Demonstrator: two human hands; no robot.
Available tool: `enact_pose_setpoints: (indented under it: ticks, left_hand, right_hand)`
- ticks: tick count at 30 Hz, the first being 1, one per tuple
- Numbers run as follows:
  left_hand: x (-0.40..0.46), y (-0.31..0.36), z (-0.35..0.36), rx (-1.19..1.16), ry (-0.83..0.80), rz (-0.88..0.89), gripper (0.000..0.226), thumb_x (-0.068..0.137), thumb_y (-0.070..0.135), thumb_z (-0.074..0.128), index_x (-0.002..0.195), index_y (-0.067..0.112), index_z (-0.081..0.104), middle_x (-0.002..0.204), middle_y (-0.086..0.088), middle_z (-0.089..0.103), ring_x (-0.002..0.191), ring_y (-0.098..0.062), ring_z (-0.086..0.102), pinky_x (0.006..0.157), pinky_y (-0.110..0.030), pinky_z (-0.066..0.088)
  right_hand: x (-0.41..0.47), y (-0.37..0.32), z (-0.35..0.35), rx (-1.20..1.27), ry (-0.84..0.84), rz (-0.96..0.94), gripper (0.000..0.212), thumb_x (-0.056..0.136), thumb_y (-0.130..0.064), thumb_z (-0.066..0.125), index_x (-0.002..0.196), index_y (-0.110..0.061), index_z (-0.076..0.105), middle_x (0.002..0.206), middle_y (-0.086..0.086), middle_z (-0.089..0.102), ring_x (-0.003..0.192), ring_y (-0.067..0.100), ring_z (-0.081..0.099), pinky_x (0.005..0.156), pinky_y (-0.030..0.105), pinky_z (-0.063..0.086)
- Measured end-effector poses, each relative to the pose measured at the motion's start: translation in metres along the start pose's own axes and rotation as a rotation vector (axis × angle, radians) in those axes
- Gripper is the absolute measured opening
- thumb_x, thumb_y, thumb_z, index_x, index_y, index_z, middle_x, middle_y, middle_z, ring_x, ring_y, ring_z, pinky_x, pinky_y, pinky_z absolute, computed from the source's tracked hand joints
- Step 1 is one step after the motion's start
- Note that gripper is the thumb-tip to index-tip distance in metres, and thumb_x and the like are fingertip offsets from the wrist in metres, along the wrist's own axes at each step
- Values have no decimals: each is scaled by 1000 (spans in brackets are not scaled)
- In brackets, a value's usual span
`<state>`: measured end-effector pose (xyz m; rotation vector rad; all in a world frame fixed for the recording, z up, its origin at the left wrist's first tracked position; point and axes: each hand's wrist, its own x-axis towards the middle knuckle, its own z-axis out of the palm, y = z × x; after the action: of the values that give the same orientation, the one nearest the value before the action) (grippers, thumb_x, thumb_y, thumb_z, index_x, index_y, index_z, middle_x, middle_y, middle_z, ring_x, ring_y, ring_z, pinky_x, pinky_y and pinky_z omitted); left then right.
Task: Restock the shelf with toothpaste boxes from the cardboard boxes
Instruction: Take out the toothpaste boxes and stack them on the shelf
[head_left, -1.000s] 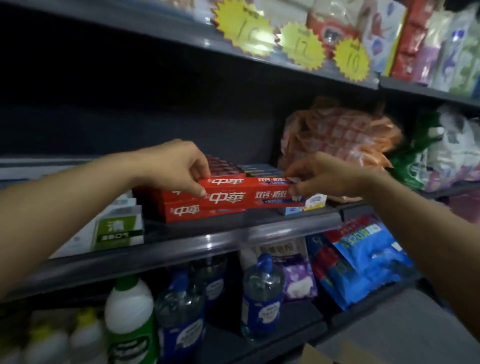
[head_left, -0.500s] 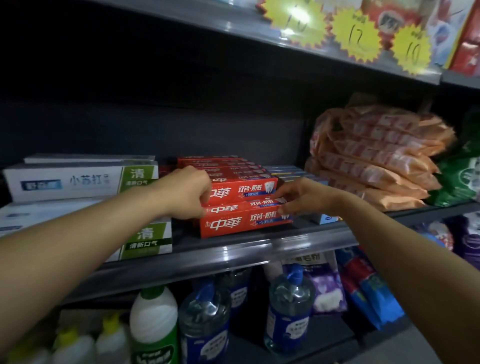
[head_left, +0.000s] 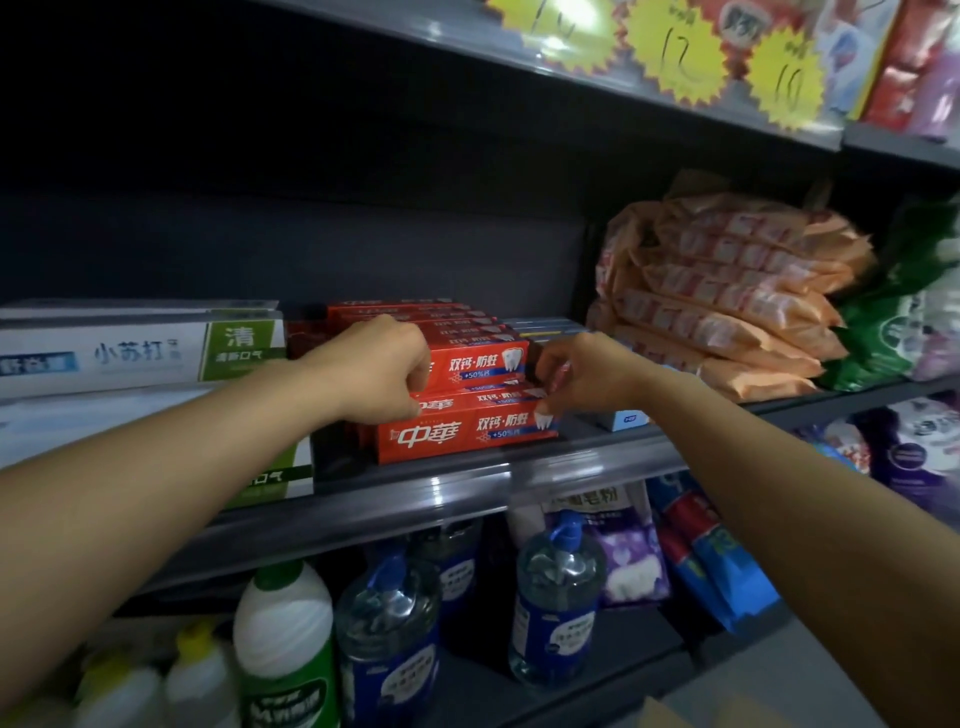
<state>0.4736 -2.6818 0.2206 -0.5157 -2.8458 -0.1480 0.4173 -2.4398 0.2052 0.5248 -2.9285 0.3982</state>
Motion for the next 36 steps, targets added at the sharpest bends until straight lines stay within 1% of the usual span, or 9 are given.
enact_pose_setpoints:
  ticks: [4,8,11,16,21,25,29,33,36]
  left_hand:
    - [6,23,4,-6,26,59,18,76,20,77,93,17,73,92,3,68,84,-14,64,79,-35,56]
    - [14,66,17,3,53,202,17,77,23,68,87,10,71,89,-7,70,86,-25,64,73,-32,52]
    - [18,110,33,-5,30,293,19,75,23,69,92,14,70,94,-6,68,91,-26,62,73,-31,49]
    - [18,192,85,-28,-64,435,18,70,22,69,82,10,62,85,-10,63,81,-30,61,63,-33,50]
    - [4,266,164,-61,-185,576,18,72,26,65,75,20,49,96,-9,62,93,-31,61,66,-33,44]
    - [-11,304,228,-80,-289,601,21,71,24,66,74,16,47,92,-7,59,94,-31,61,71,-36,49]
    - [-27,326,285,-106,-442,599,35,77,26,67,111,18,62,112,-7,61,104,-29,60,81,-35,52]
    - [-38,337,334,-148,-545,546,23,79,23,67,100,17,62,108,-6,60,96,-25,61,71,-33,50]
    - [-45,338,368,-174,-642,511,29,79,28,71,105,20,61,107,-4,62,95,-21,61,74,-33,49]
  right_hand:
    - [-19,6,-10,-112,38,-78,34,71,-31,81,94,-15,63,89,-3,62,83,17,60,74,28,48]
    - [-56,31,-16,-253,75,-115,39,73,-26,74,109,-17,63,106,3,65,97,24,61,83,34,49]
    - [-96,57,-14,-369,44,-75,48,75,-26,70,120,-17,55,121,3,59,110,25,56,88,32,44]
    - [-177,106,13,-389,-24,29,46,74,-29,67,116,-15,51,116,5,54,109,29,56,81,40,49]
    - [-257,158,53,-355,-124,186,53,76,-28,67,125,-17,47,126,2,51,119,24,51,85,35,44]
    - [-302,193,97,-316,-212,274,56,77,-32,67,125,-17,45,129,3,50,117,24,51,84,34,44]
    - [-331,222,150,-193,-326,364,55,79,-30,69,127,-18,45,130,4,50,115,25,53,90,34,46]
    - [-351,242,205,-133,-368,411,44,83,-35,65,121,-18,50,121,5,56,109,25,56,82,28,40]
    - [-361,253,246,-100,-435,444,57,84,-37,66,133,-18,43,127,7,55,115,28,53,92,31,41]
